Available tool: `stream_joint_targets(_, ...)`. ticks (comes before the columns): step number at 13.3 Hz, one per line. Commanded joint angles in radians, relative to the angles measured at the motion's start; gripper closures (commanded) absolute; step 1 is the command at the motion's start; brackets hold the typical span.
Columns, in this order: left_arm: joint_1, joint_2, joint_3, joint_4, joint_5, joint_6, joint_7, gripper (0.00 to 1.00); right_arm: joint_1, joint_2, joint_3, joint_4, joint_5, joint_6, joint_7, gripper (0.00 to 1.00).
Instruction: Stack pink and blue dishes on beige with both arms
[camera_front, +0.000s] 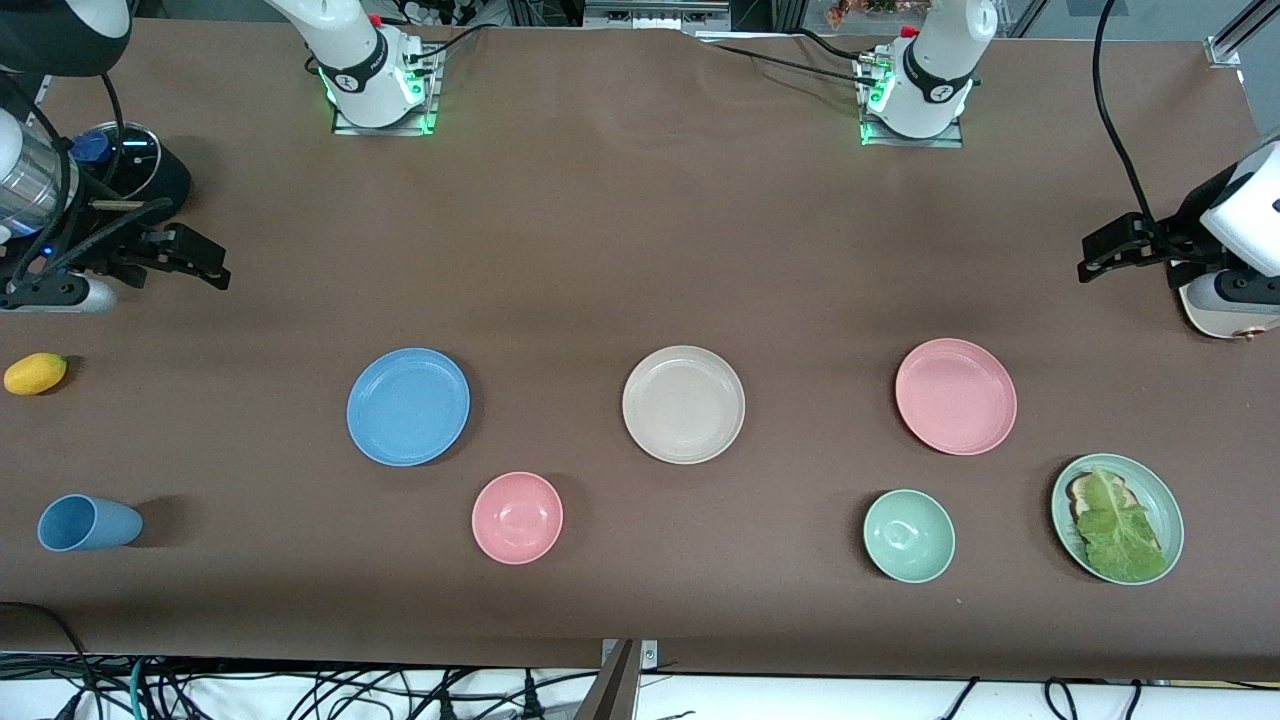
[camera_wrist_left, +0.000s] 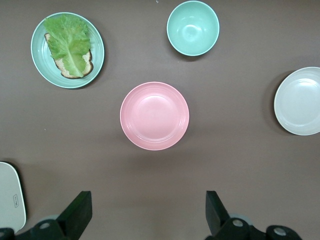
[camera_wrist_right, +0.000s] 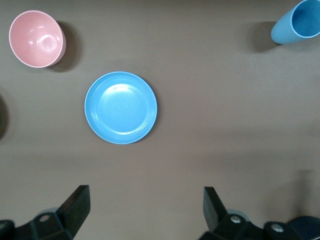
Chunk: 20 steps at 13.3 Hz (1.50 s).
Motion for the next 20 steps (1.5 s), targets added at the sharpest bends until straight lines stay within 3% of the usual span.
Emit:
stream_joint_targets(1,0.006,-0.018,-0.006,-0.008,-0.015,0.007,-0.008,0.0,-0.032,0.014,0.006,0.014,0.0,0.006,0.001,0.0)
stream_joint_targets(7,0.005,-0.016,-0.006,-0.005,-0.018,0.01,-0.028,0.0,-0.035,0.024,0.006,0.014,0.0,0.007,0.005,0.0)
stream_joint_targets(15,0.0,-0.012,-0.006,-0.004,-0.017,0.016,-0.028,0.0,-0.02,0.158,0.015,-0.001,0.005,0.013,-0.007,0.0)
stream_joint_targets(20,-0.005,-0.013,-0.007,-0.004,-0.018,0.016,-0.033,0.0,-0.017,0.189,0.018,-0.124,0.005,0.171,-0.009,0.0)
